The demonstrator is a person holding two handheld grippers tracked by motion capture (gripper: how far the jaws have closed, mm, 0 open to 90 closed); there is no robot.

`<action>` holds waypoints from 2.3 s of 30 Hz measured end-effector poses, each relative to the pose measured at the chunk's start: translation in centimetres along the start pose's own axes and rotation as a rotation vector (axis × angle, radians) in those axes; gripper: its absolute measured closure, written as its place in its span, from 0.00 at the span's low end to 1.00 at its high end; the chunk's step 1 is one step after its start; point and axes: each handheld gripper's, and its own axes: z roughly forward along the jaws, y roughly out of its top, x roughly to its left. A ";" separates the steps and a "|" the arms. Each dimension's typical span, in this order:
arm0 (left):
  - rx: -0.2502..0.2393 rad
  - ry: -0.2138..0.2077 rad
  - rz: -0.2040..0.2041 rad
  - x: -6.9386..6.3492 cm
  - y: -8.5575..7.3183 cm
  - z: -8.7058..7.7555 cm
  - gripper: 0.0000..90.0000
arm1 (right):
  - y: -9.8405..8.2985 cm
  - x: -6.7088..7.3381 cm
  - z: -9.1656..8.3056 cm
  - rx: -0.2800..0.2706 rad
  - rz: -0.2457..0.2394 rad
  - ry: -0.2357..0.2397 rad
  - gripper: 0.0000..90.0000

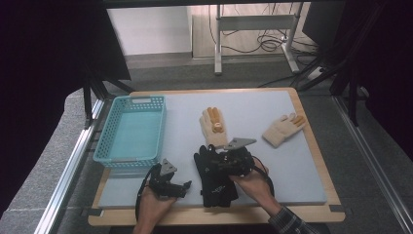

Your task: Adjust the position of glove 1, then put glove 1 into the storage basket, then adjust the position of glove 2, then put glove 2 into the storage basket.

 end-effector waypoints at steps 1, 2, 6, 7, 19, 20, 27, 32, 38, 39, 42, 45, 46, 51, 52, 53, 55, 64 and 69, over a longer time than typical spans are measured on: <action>0.000 0.000 0.000 0.0 0.0 0.0 0.04 | 0.6 -0.4 0.5 0.002 -0.003 0.002 0.58; 0.000 0.000 0.000 0.0 0.0 0.0 0.04 | 0.9 -0.7 0.9 0.003 -0.003 0.009 0.58; 0.004 -0.001 0.004 0.1 0.0 0.0 0.04 | 2.4 -1.8 3.6 0.020 -0.004 0.037 0.57; 0.005 0.001 0.006 0.0 0.0 0.0 0.04 | 2.8 -2.0 4.3 0.027 0.001 0.044 0.56; 0.003 -0.002 0.000 0.0 0.0 0.0 0.04 | 3.9 -2.4 9.5 0.144 -0.041 0.072 0.94; 0.002 -0.003 0.000 0.0 0.0 0.0 0.04 | 4.0 -2.3 9.2 0.131 -0.046 0.068 0.94; 0.000 -0.001 0.003 0.0 0.0 0.0 0.04 | 5.3 -2.0 5.4 0.037 -0.077 -0.006 0.94; 0.001 -0.002 0.002 0.0 0.0 0.0 0.04 | 4.6 -3.8 4.9 0.051 -0.063 -0.042 0.81; -0.001 -0.001 0.003 0.0 0.0 0.0 0.04 | 3.1 -3.3 1.1 0.019 -0.072 0.038 0.76; -0.004 -0.001 0.000 0.0 0.0 0.0 0.04 | 2.7 -3.0 0.4 0.019 -0.078 0.050 0.75; -0.001 -0.001 0.000 0.0 0.0 0.0 0.04 | 1.2 -2.2 -1.4 0.025 -0.081 0.095 0.71; -0.002 0.000 0.000 0.0 0.0 0.0 0.04 | -0.6 -1.2 -2.4 0.046 -0.105 0.131 0.65; -0.001 0.000 0.000 0.0 0.0 0.0 0.04 | -1.2 -0.8 -2.6 0.052 -0.104 0.150 0.64; 0.001 -0.001 0.002 0.0 0.0 0.0 0.04 | -4.0 0.8 -2.1 0.103 -0.123 0.218 0.63; 0.001 -0.001 0.001 0.0 0.0 0.0 0.04 | -4.4 1.1 -1.8 0.115 -0.137 0.216 0.64; 0.001 -0.001 0.002 0.0 0.0 0.0 0.04 | -4.7 1.3 -1.5 0.136 -0.155 0.200 0.69; 0.001 -0.001 0.002 0.0 0.0 0.0 0.04 | -5.1 1.6 -1.0 0.141 -0.161 0.172 0.79; 0.001 -0.001 0.002 0.0 0.0 0.0 0.04 | -4.5 1.4 -1.8 0.108 -0.095 0.164 0.97; -0.001 -0.001 -0.002 0.0 0.0 0.0 0.04 | -2.8 2.0 -2.9 0.043 -0.069 0.206 0.97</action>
